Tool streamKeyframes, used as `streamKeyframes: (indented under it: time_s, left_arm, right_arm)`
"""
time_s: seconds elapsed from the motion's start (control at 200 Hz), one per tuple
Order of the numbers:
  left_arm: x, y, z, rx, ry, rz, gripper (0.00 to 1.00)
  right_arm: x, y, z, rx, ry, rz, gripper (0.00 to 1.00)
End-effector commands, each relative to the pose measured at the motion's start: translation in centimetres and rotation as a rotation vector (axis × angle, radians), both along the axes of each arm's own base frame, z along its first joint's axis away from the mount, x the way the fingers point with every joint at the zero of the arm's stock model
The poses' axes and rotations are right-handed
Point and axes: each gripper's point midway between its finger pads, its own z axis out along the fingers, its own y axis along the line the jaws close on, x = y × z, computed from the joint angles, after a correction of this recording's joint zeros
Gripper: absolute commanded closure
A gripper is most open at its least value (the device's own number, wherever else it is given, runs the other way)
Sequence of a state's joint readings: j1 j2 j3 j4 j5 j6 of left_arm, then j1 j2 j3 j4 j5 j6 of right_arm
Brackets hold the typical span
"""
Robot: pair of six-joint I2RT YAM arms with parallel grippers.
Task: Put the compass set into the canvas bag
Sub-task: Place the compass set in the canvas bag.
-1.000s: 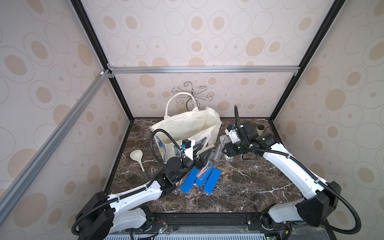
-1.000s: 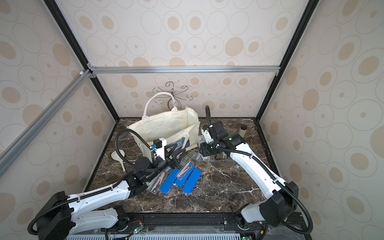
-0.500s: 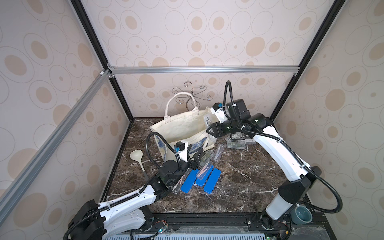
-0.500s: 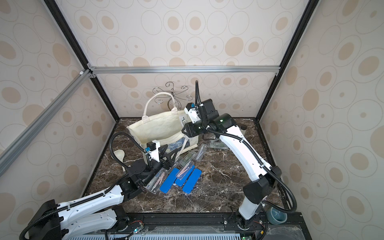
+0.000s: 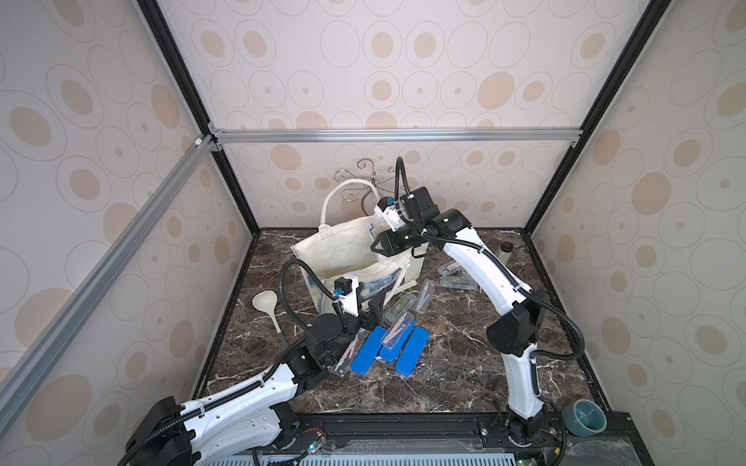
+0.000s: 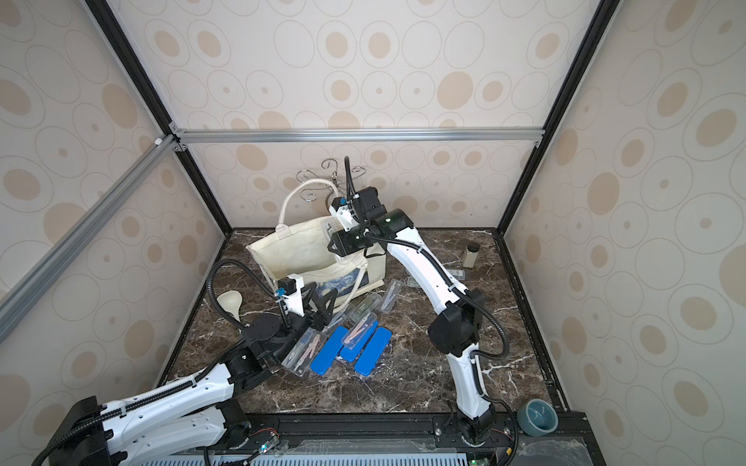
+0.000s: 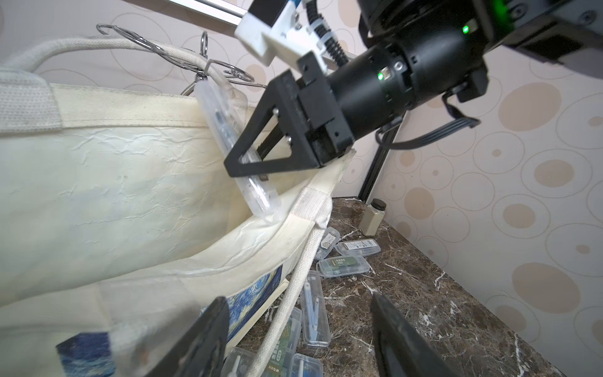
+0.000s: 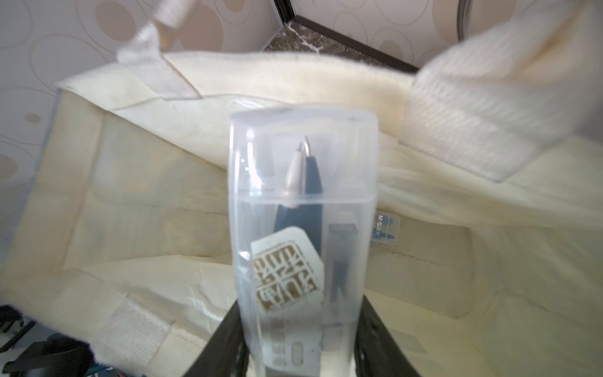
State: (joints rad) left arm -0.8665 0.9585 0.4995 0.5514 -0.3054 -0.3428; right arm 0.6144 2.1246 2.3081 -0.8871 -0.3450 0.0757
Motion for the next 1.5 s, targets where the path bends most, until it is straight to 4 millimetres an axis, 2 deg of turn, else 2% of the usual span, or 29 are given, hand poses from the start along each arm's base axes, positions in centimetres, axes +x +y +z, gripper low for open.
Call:
streamKeyframes:
  time_s: [0.0,0.11,0.27,0.51,0.81,1.0,1.266,1.431,1.496]
  left_arm:
    - [0.2,1.0,0.4,0.016,-0.011,0.041,0.32]
    - [0.2,1.2,0.4,0.022,-0.009,0.049,0.31]
    - [0.2,1.4,0.1,0.025,0.002,0.064,0.31]
    - [0.3,1.5,-0.1,0.025,0.009,0.071,0.31]
    - [0.4,1.5,-0.4,0.034,0.016,0.073,0.31]
    - [0.5,1.5,-0.3,0.037,0.013,0.077,0.31]
    - [0.8,1.3,-0.6,0.053,0.024,0.082,0.29]
    - [1.3,0.5,-1.4,0.114,0.066,0.070,0.25]
    - [1.5,-0.2,-2.1,0.176,0.088,0.045,0.21]
  right_arm:
    - [-0.1,-0.2,-2.2,-0.070,-0.020,0.024,0.64]
    - [0.6,-0.8,-4.1,-0.126,-0.043,0.003,0.64]
    - [2.1,-1.5,-5.6,-0.197,-0.081,-0.060,0.64]
    - [3.3,-1.6,-5.7,-0.213,-0.099,-0.124,0.58]
    - [2.7,-0.7,-5.7,-0.180,-0.072,-0.093,0.49]
    - [2.1,-0.3,-4.3,-0.137,-0.074,-0.074,0.39]
    - [1.4,-0.4,-1.1,-0.080,-0.110,-0.069,0.34]
    - [0.7,-1.3,2.1,-0.056,-0.167,-0.077,0.28]
    - [0.4,-2.1,3.5,-0.053,-0.195,-0.097,0.22]
